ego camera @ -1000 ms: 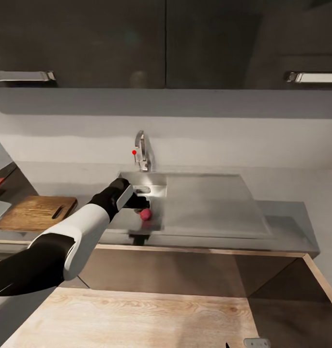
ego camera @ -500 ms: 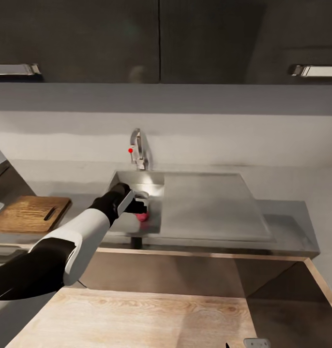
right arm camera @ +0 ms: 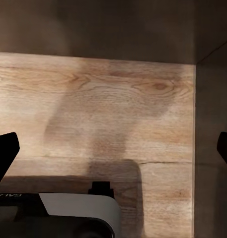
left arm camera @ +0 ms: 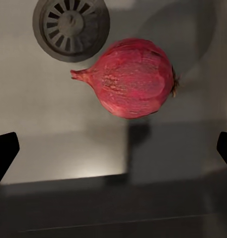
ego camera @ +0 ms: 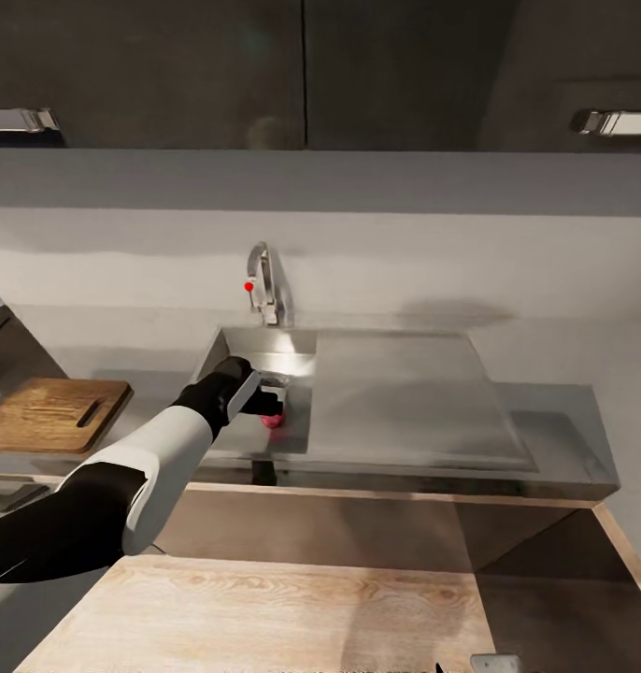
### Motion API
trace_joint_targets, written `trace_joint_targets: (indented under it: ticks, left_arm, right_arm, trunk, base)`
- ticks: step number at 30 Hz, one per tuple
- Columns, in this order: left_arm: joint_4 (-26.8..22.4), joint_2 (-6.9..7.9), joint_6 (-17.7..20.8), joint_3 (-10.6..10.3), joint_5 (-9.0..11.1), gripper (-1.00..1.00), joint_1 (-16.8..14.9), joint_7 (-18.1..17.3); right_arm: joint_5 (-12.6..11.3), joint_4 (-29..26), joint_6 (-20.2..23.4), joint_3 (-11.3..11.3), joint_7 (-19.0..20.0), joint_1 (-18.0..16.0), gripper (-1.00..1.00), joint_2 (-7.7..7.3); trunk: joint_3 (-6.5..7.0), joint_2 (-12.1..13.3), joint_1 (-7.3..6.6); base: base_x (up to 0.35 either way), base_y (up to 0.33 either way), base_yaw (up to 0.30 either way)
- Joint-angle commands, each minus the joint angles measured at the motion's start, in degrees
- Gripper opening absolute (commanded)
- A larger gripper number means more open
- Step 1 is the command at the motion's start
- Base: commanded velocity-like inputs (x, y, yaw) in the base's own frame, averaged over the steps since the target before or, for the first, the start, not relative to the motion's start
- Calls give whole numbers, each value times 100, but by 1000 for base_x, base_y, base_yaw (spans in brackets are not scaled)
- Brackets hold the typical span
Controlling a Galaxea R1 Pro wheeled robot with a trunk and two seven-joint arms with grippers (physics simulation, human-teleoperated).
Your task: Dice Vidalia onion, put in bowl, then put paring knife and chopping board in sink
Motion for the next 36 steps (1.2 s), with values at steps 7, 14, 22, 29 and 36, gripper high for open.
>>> trace_joint_targets:
  ticks: [7, 14, 22, 29, 36]
  left_arm:
    - [-12, -3, 23, -35, 61, 100, -4, 32]
    - [-29, -3, 22, -33, 64, 100, -4, 14]
    - [-24, -3, 17, -30, 70, 100, 8, 2]
    - [-12, -3, 22, -27, 78, 100, 77, -9]
    - [-15, -16, 31, -26, 86, 100, 294, -16]
  right_arm:
    - [53, 4, -22, -48, 24, -4, 100, 3]
    - [53, 4, -23, -48, 24, -4, 100, 3]
    - [53, 4, -23, -48, 24, -4, 100, 3]
    - [53, 4, -23, -48, 24, -4, 100, 3]
    - [54, 4, -23, -48, 24, -4, 100, 3]
  trunk:
    - [-74, -11, 3]
    - [-138, -11, 3]
    - [-211, -11, 3]
    - [-275, -11, 3]
    - [-337, -11, 3]
  base:
    - [106, 0, 0]
    - [172, 0, 0]
    - [188, 0, 0]
    - [61, 0, 0]
    - [3, 0, 0]
